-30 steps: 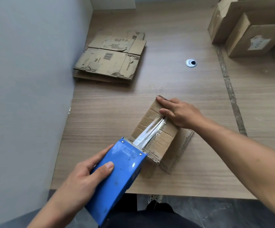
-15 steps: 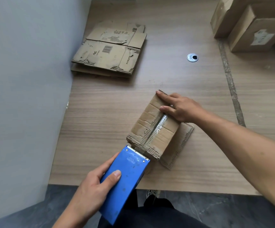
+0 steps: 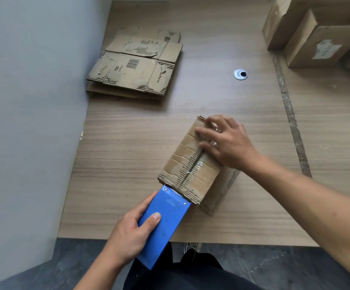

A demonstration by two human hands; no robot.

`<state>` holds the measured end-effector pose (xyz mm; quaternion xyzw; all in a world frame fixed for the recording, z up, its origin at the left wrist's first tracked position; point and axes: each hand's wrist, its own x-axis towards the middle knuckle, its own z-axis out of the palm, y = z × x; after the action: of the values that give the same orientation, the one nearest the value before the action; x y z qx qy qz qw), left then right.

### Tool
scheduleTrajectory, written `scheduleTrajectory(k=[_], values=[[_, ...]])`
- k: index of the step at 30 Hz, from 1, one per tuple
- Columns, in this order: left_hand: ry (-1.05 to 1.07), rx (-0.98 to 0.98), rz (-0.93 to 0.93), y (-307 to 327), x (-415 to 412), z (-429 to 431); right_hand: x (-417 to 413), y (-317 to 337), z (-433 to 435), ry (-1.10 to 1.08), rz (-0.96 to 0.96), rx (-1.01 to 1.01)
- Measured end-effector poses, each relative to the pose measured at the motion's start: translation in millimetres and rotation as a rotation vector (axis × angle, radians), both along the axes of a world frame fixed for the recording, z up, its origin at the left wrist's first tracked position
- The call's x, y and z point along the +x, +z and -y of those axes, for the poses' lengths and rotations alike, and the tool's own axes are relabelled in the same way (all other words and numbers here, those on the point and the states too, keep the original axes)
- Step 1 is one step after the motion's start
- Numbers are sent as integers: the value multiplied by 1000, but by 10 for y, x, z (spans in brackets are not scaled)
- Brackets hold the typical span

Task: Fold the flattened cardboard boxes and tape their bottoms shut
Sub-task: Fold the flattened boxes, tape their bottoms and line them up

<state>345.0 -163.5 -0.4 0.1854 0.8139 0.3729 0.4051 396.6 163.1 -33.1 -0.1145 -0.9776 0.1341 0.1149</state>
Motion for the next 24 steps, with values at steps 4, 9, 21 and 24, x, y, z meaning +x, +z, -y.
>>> scheduleTrajectory(k=[4, 9, 21, 24], values=[[-55, -18, 19, -7, -76, 59, 65, 154, 34, 421, 399, 98], [-135, -29, -1, 5, -187, 52, -234, 291, -88, 546, 578, 226], [-182, -65, 2, -4, -424, 70, 92, 72, -60, 548, 414, 296], [-224, -61, 23, 92, -499, 65, 94, 48, -64, 512, 387, 272]])
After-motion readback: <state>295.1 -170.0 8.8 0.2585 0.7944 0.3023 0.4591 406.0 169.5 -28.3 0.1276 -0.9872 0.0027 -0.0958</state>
